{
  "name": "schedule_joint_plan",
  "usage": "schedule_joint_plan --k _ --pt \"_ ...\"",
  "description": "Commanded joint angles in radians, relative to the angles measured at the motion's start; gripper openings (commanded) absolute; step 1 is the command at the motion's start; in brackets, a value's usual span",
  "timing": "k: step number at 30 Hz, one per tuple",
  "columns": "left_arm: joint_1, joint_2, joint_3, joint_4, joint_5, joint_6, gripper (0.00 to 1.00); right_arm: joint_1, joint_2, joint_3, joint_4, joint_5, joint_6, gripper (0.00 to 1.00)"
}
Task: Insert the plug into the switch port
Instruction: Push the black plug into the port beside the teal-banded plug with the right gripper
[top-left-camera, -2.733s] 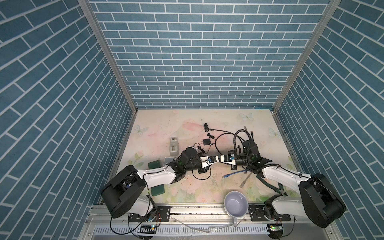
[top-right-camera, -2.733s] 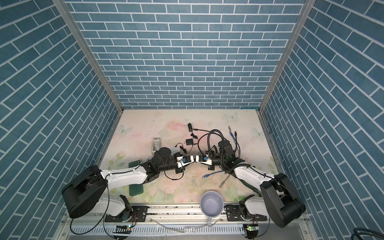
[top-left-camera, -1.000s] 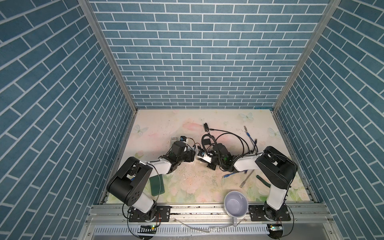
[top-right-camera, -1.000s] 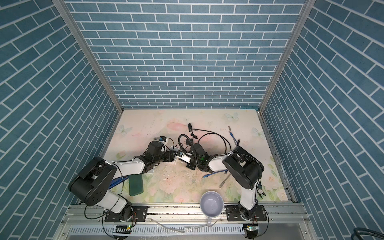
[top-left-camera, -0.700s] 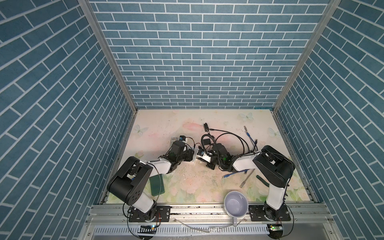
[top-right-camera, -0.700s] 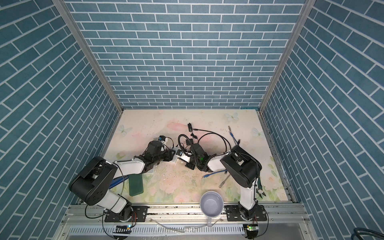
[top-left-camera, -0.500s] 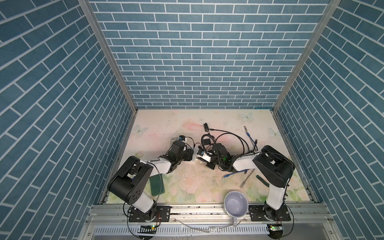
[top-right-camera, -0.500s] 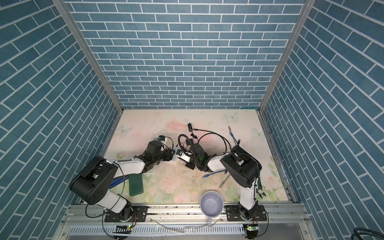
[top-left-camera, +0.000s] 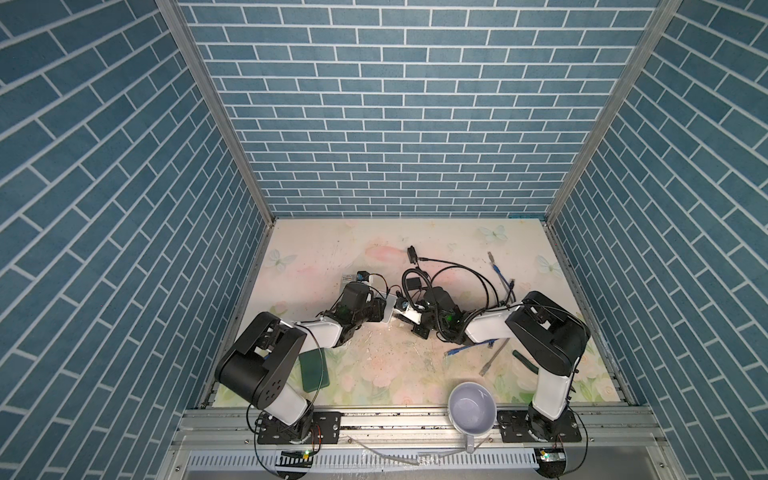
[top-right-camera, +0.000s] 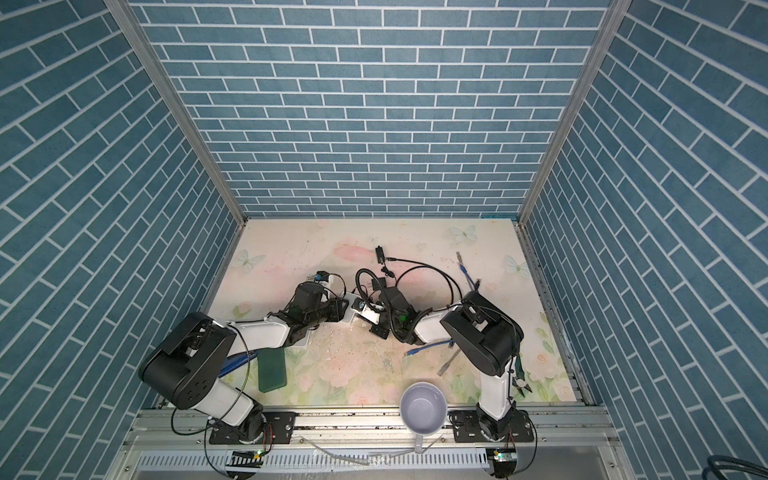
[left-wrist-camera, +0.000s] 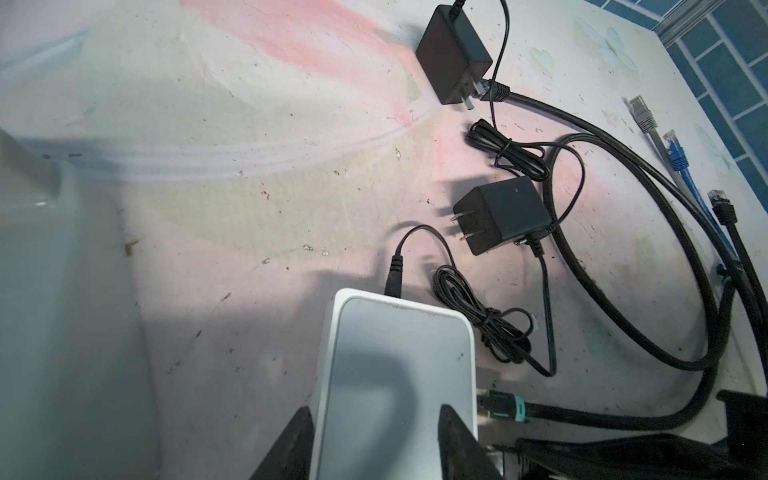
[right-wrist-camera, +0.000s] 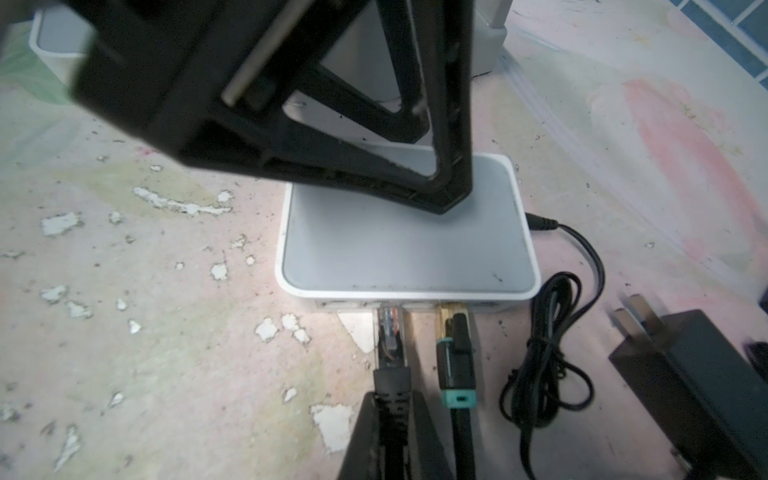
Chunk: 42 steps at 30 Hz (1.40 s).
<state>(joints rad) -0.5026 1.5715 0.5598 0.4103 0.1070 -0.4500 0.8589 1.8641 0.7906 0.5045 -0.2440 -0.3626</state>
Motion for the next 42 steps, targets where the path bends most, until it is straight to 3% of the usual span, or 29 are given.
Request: schedule_joint_plan --k 1,13,28,42 --pt "-0.007 0.024 -0.008 0.009 0.018 -0.006 0.49 0.017 -0.047 0.031 0.021 -0.009 0.032 0.00" --pt "-0.007 0.035 -0.011 0.020 0.032 -0.010 0.49 0.026 -0.027 0.027 0.071 0.011 0.036 0.00" --pt "-0.023 0.063 -0.023 0.103 0.184 -0.025 0.49 0.038 0.056 0.029 0.207 -0.011 0.009 0.00" --pt "-0.079 0.098 -0.013 0.112 0.203 -0.031 0.47 0.041 0.071 0.143 0.217 -0.063 0.014 0.00"
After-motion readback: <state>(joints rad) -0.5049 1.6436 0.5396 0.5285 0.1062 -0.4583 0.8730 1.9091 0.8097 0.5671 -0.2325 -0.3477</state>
